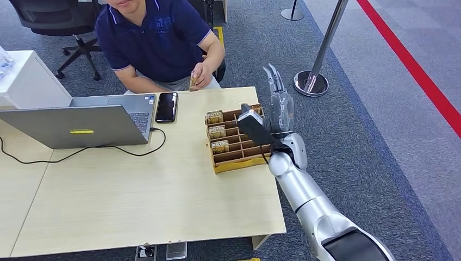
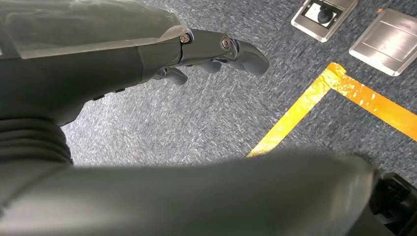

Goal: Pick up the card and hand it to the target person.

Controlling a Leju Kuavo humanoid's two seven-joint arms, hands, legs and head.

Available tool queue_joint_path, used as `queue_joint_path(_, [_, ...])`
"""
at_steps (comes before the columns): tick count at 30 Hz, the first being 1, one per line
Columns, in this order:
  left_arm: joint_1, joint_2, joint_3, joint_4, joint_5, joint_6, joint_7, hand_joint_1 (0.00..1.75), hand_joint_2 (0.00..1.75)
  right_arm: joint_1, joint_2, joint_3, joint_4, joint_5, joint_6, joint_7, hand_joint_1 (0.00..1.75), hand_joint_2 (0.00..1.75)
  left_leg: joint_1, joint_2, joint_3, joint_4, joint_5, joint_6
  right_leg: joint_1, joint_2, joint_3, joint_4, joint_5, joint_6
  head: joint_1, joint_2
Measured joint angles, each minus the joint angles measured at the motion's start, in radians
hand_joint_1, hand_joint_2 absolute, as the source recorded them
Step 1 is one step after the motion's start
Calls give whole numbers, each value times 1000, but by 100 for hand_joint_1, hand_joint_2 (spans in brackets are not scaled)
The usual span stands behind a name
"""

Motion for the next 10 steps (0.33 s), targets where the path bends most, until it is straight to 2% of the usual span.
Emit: queue_joint_path(10, [1,0,0,0,0,-1,8,0,0,59,-64,-154,62,-6,-14,37,0,0,0,0,0,0,0,0,0,0,0,0,0,0,2,0])
